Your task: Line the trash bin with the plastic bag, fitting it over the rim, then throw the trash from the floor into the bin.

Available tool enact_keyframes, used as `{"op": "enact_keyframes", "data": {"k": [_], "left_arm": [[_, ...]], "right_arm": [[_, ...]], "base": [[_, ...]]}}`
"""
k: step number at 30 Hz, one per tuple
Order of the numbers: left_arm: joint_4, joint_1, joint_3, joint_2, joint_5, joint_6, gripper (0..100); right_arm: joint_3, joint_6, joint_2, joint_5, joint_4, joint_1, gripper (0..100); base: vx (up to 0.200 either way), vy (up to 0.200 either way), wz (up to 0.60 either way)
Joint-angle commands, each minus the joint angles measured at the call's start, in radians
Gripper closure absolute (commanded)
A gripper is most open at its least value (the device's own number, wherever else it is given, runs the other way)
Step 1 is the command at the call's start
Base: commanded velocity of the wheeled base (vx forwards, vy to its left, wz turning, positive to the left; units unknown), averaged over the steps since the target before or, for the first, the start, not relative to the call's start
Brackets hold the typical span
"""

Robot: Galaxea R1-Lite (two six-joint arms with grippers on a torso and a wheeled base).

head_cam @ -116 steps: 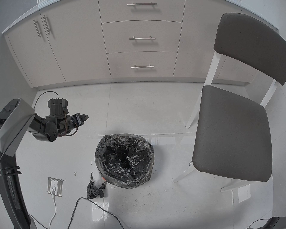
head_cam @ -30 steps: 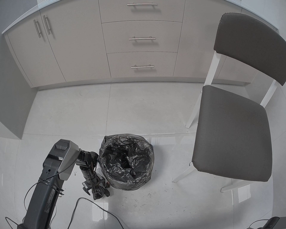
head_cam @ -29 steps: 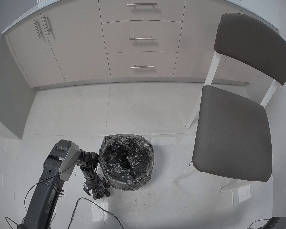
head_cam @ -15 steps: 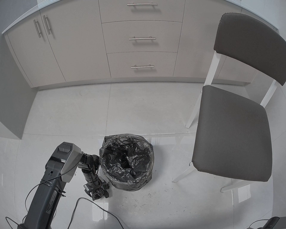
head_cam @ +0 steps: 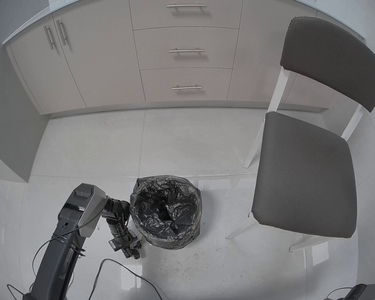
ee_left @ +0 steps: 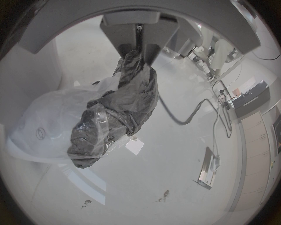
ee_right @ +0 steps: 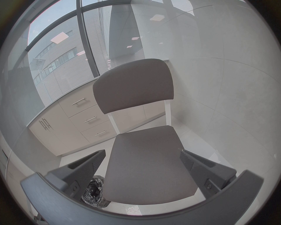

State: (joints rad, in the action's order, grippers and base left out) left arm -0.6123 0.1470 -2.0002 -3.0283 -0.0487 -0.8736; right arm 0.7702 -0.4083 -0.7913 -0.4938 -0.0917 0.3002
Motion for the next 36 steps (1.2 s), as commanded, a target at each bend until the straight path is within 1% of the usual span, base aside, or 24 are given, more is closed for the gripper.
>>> {"op": "enact_keyframes", "data": {"k": [1,3,10,13,20,24,25,34,36], "left_arm": [[-0.102,-0.001,0.0,0.089,0.0,-0.008,100],[-0.182,-0.003,0.0,0.14,-0.006,-0.01,100],[-0.254,-0.029,0.0,0.198,0.0,0.001,100],[-0.308,-0.041,0.0,0.27,0.001,0.004,100],[-0.368,-0.038,0.0,0.394,0.0,0.008,100],[-0.392,-0.035,0.0,0.445,0.0,0.036,100],[-0.411,-0.035,0.0,0.488,-0.002,0.051,100],[-0.498,-0.021,0.0,0.6,-0.002,0.087,100],[-0.514,-0.007,0.0,0.629,-0.003,0.09,100]], "right_arm": [[-0.006,-0.001,0.01,0.001,0.0,0.0,0],[-0.008,-0.003,0.015,0.001,0.0,0.0,0],[-0.008,-0.006,0.035,0.001,-0.002,0.0,0],[-0.008,-0.003,0.058,0.006,-0.002,0.002,0],[0.0,-0.001,0.067,0.017,-0.002,0.0,0],[0.004,0.0,0.069,0.015,-0.002,0.0,0],[0.009,0.0,0.069,0.015,-0.002,0.0,0],[0.009,0.005,0.084,0.015,-0.003,0.0,0],[0.004,0.023,0.096,0.015,-0.006,-0.001,0]], "base": [[0.0,0.0,0.0],[0.0,0.0,0.0],[0.0,0.0,0.0],[0.0,0.0,0.0],[0.0,0.0,0.0],[0.0,0.0,0.0],[0.0,0.0,0.0],[0.0,0.0,0.0],[0.0,0.0,0.0]]}}
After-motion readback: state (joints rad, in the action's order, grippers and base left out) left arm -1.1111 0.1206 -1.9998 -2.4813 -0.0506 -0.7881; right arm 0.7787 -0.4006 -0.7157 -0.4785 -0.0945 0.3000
